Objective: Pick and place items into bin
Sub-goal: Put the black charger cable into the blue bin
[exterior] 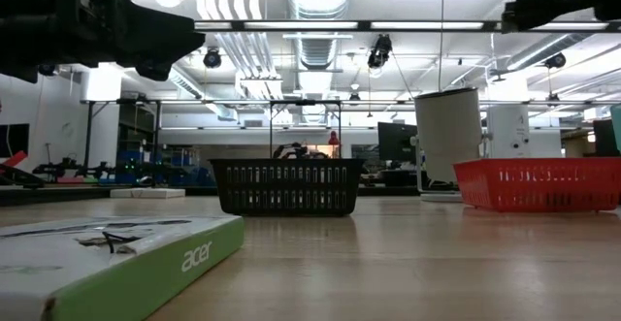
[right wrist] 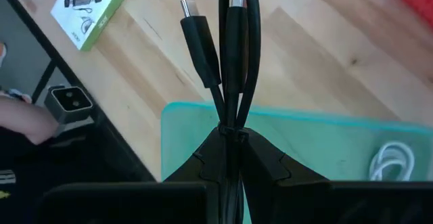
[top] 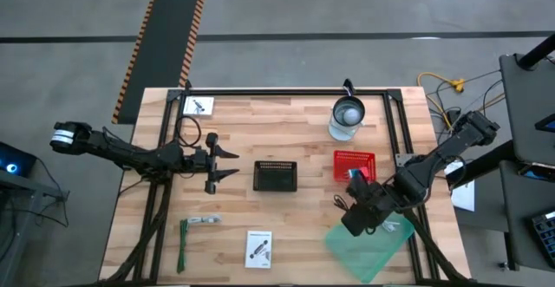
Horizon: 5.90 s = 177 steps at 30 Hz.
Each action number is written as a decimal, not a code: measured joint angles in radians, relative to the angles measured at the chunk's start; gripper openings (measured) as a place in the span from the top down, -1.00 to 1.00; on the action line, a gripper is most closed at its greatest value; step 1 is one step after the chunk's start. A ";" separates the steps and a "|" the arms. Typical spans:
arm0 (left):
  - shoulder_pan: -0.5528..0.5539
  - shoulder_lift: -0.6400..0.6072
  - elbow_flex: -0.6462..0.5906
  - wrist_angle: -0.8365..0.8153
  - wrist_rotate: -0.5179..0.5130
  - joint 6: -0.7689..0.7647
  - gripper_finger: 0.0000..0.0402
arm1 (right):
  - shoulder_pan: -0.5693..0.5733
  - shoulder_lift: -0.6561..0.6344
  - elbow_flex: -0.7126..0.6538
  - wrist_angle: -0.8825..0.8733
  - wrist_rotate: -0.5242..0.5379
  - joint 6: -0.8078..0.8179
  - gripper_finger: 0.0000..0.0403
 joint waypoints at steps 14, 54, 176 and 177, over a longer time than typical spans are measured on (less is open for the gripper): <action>0.000 0.000 0.000 -0.003 0.000 -0.002 0.09 | 0.122 0.000 0.000 0.001 -0.102 0.078 0.89; 0.000 0.000 -0.002 -0.010 0.000 -0.003 0.09 | 0.204 0.016 -0.090 -0.129 -0.094 0.427 0.89; 0.000 0.000 -0.014 -0.006 0.000 -0.002 0.09 | 0.272 0.269 -0.306 0.163 -0.080 0.467 0.78; 0.000 0.000 -0.014 -0.006 0.000 -0.002 0.09 | 0.272 0.267 -0.306 0.164 -0.081 0.467 0.77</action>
